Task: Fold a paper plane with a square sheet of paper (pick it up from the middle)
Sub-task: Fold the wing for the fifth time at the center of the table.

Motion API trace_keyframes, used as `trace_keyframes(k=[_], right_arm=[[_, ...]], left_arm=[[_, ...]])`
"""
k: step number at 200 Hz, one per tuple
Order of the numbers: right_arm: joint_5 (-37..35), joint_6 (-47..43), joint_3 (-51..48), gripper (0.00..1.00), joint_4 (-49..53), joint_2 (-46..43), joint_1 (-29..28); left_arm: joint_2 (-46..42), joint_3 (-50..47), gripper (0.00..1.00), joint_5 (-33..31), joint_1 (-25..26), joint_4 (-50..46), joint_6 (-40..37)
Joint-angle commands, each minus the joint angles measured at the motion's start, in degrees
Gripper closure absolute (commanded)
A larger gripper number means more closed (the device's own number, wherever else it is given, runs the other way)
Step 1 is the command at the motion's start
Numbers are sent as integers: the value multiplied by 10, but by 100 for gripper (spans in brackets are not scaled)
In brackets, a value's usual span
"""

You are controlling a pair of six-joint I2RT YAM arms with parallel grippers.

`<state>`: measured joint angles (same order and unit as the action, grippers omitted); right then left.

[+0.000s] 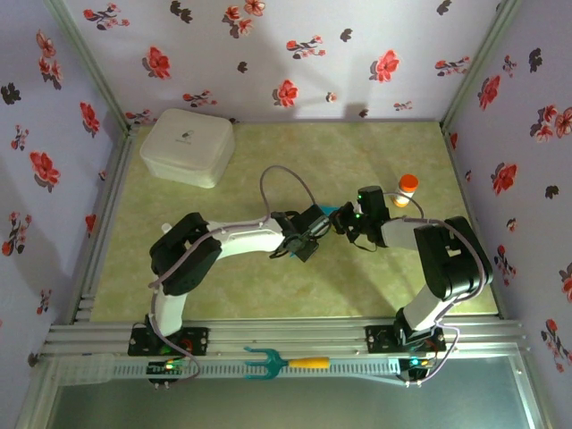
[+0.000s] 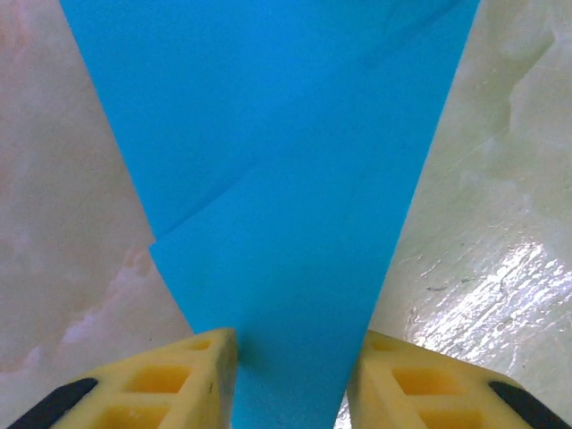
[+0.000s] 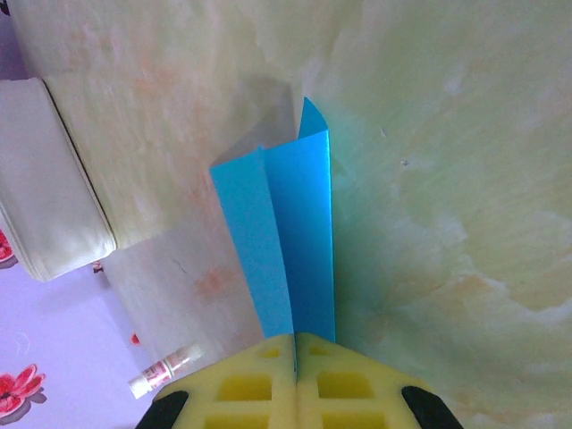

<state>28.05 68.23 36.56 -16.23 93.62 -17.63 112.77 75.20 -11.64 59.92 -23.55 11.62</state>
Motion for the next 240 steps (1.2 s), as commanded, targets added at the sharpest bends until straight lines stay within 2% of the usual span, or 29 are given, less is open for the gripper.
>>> trace_keyframes(k=[1,41,89,103,132,163,188,240], right_arm=[[5,13,7,99,-5,-13,-3],[5,12,6,98,-3,-12,-4],[6,10,9,94,-1,-12,-4],[6,4,11,87,3,-16,-3],[-10,-33,25,72,61,-36,-1],[-66,-105,48,65,182,-80,7],[-106,-136,50,61,236,-115,15],[-110,-143,37,60,241,-136,21]], left_arm=[[10,16,66,-20,6,-15,-7],[8,15,76,-21,7,-13,-10],[8,14,83,-23,7,-13,-8],[8,14,85,-23,7,-12,-7],[10,13,88,-24,7,-9,-2],[14,13,90,-26,6,-5,13],[15,10,92,-17,3,1,32],[13,4,93,38,-14,15,58]])
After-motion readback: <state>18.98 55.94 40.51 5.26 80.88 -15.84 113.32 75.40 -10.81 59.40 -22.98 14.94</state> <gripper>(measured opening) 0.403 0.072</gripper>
